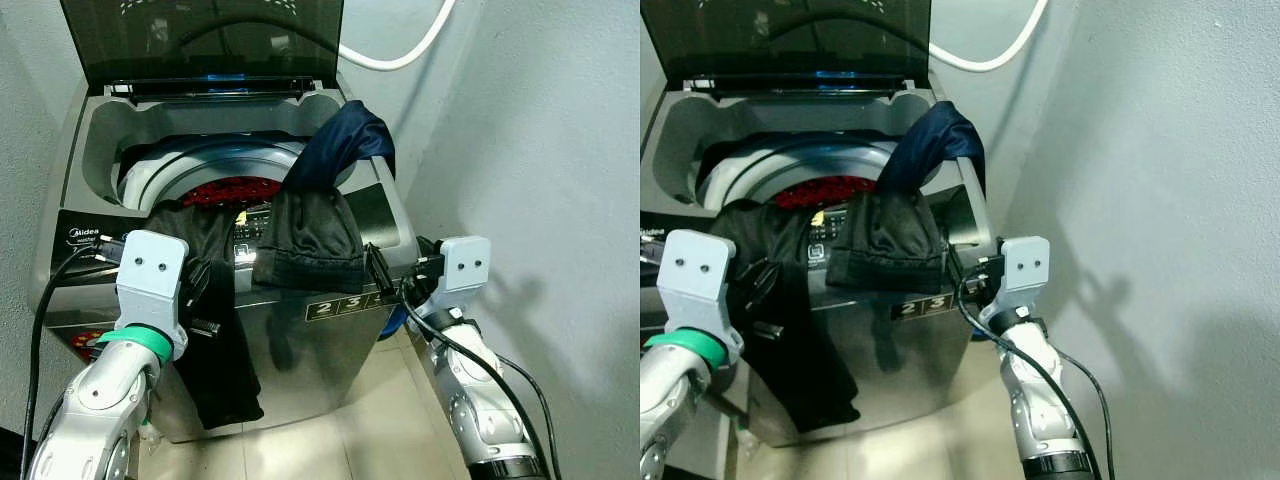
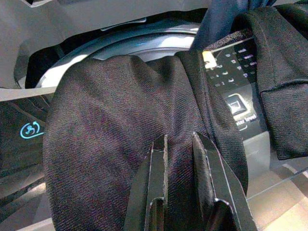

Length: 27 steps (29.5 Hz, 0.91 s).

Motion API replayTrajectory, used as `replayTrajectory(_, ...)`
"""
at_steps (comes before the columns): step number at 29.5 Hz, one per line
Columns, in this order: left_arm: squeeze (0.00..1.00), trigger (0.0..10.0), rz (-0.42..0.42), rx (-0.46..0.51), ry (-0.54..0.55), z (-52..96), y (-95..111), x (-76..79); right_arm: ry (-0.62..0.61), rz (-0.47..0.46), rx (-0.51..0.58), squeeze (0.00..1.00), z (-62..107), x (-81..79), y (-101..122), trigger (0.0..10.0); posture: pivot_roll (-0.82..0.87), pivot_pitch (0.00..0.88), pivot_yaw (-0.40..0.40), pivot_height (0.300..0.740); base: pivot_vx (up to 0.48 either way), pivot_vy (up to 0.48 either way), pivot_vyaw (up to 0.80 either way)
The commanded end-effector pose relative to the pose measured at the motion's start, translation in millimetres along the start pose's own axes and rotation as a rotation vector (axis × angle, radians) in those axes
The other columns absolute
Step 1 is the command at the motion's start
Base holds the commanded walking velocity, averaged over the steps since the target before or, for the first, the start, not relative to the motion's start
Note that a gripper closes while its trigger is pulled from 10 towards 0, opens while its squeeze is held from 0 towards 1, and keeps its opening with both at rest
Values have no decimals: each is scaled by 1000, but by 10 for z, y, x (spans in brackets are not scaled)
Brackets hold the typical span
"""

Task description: Clothes washing

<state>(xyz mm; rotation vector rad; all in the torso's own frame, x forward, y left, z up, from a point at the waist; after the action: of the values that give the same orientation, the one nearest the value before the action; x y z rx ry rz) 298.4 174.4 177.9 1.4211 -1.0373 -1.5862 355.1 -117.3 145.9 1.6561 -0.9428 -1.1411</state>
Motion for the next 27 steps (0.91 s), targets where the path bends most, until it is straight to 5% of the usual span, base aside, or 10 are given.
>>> replayTrajectory(1,0,0,-15,-44,17,-7,-115,-7,-1,14,-10,0,10,13,-21,10000,102,0,-9,740,0,0,0)
replayTrajectory(10,0,0,-42,-21,29,-21,-83,-15,-1,14,-9,0,9,11,-20,10000,102,0,-9,740,0,0,0)
replayTrajectory(11,0,5137,-54,0,28,-26,-41,-12,-2,14,-9,0,8,11,-20,10000,102,0,-9,740,0,0,0)
replayTrajectory(12,0,5137,-54,0,28,-26,-41,-12,-2,14,-9,0,8,11,-20,10000,102,0,-9,740,0,0,0)
replayTrajectory(13,0,10000,-61,18,32,-27,-3,-15,-2,14,-9,0,8,11,-20,10000,102,0,-9,740,0,0,0)
replayTrajectory(15,1000,10000,-71,48,43,-26,58,-32,-1,14,-9,0,7,12,-20,10000,102,0,-8,740,0,0,0)
replayTrajectory(27,1000,10000,-99,118,55,47,212,-46,1,15,-10,0,5,7,-21,10000,106,0,-7,740,0,0,0)
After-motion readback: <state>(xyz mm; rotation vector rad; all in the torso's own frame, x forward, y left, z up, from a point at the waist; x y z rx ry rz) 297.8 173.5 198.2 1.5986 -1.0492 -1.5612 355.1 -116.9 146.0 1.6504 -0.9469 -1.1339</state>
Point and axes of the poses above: a point about 5 cm out from each wrist's last joint towards the gripper, its own z axis pointing back from the gripper into the wrist, its own y axis along the axis of the wrist's last joint, x = y × z, the point moved 6 cm from there along -z, pointing out of the wrist towards the gripper, and after that the axes turned 12 degrees about -z, right-handed, at the moved point
